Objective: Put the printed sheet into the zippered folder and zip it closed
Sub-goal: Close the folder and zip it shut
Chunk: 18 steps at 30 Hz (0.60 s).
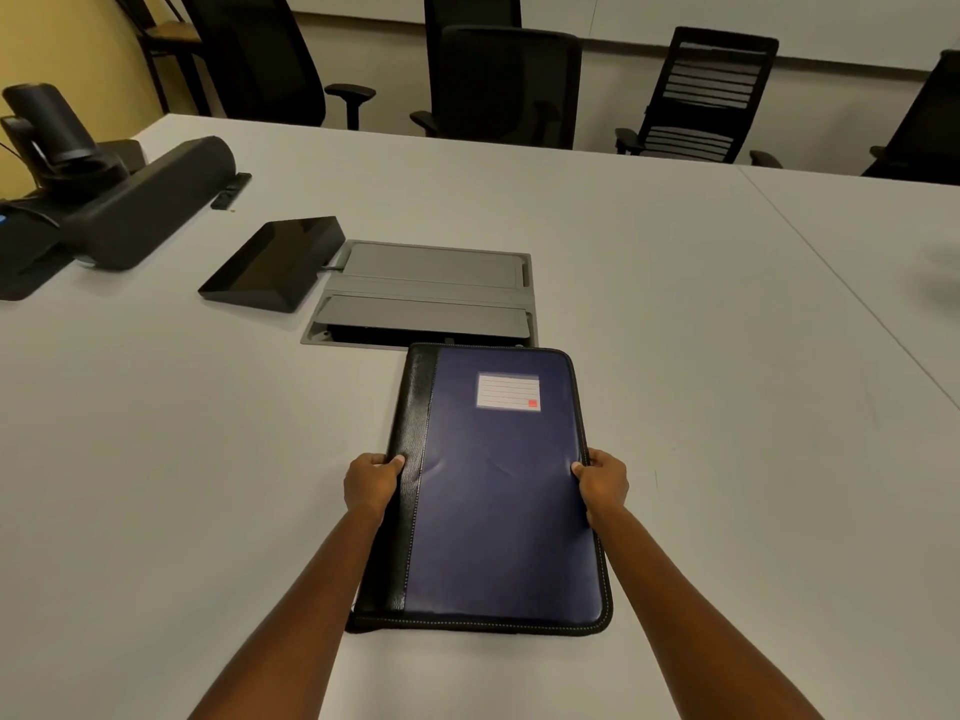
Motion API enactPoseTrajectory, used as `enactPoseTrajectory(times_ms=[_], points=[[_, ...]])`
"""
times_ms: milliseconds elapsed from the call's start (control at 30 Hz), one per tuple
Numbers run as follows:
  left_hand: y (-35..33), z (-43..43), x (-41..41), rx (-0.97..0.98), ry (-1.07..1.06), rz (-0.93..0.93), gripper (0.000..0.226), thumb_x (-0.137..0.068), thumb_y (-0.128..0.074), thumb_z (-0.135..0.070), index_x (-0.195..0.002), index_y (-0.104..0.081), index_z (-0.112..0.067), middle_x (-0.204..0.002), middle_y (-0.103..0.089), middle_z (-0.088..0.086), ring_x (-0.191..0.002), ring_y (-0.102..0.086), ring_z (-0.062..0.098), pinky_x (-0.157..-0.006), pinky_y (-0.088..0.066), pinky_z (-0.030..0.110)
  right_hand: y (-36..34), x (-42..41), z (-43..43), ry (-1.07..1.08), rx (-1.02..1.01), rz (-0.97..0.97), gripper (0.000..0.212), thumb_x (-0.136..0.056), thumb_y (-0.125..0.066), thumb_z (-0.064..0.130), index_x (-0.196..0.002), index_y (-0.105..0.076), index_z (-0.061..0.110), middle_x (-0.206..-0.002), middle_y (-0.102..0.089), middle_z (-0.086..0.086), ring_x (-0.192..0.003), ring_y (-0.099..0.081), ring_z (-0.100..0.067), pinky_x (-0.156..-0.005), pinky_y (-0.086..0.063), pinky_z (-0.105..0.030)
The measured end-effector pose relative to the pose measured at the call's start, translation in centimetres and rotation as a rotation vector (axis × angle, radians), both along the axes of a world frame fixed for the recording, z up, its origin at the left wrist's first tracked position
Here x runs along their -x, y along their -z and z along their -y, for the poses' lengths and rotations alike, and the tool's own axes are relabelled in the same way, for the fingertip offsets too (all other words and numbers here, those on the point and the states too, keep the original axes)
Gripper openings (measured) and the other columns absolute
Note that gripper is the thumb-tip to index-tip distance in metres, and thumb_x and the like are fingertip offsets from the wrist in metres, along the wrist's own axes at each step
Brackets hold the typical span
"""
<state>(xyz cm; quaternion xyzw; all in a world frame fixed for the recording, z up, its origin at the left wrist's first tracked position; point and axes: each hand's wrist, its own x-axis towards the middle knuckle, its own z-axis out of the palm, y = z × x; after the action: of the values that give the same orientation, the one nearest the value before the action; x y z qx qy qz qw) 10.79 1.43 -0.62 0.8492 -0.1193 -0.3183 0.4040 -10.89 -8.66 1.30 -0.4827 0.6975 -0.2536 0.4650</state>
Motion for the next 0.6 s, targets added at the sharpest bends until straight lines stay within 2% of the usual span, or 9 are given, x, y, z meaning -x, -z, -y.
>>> enactPoseTrajectory(times_ms=[300,400,500,600], points=[[0.0,0.2,0.1,-0.067,0.111,0.107,0.037,-0.09,-0.058,-0.019,-0.12,-0.054,0.003,-0.125,-0.057,0.024,-0.117,-0.052,0.037,-0.099,-0.04,0.039,0.9,0.3,-0.2,-0.112,0.043,-0.131,0.037,-0.092,-0.049,0.007,-0.127,-0.046,-0.002,-0.13,-0.054,-0.022,-0.119,-0.051,-0.038,-0.103,-0.04,-0.043],[-0.3,0.1,1.3,-0.162,0.242,0.331,0.038,-0.095,-0.048,-0.019,-0.127,-0.047,0.003,-0.128,-0.049,0.025,-0.118,-0.048,0.04,-0.098,-0.039,0.045,1.3,0.4,-0.7,-0.164,0.096,-0.213,0.032,-0.093,-0.046,0.009,-0.123,-0.049,-0.001,-0.126,-0.054,-0.022,-0.11,-0.055,-0.036,-0.096,-0.045,-0.041],[-0.4,-0.1,3.1,-0.215,0.407,0.584,0.046,-0.097,-0.042,-0.021,-0.137,-0.034,0.0,-0.135,-0.043,0.022,-0.123,-0.044,0.036,-0.099,-0.04,0.042,1.4,0.8,-1.6,-0.171,0.136,-0.215,0.028,-0.097,-0.035,0.018,-0.12,-0.047,0.007,-0.126,-0.052,-0.012,-0.101,-0.054,-0.026,-0.088,-0.045,-0.036],[0.3,-0.4,4.5,-0.243,0.559,0.672,0.056,-0.099,-0.035,-0.031,-0.145,-0.019,-0.005,-0.153,-0.021,0.021,-0.141,-0.022,0.033,-0.115,-0.025,0.04,1.4,1.2,-2.7,-0.284,0.211,-0.265,0.035,-0.098,-0.031,0.024,-0.131,-0.038,0.014,-0.137,-0.047,-0.006,-0.119,-0.05,-0.025,-0.098,-0.041,-0.037]])
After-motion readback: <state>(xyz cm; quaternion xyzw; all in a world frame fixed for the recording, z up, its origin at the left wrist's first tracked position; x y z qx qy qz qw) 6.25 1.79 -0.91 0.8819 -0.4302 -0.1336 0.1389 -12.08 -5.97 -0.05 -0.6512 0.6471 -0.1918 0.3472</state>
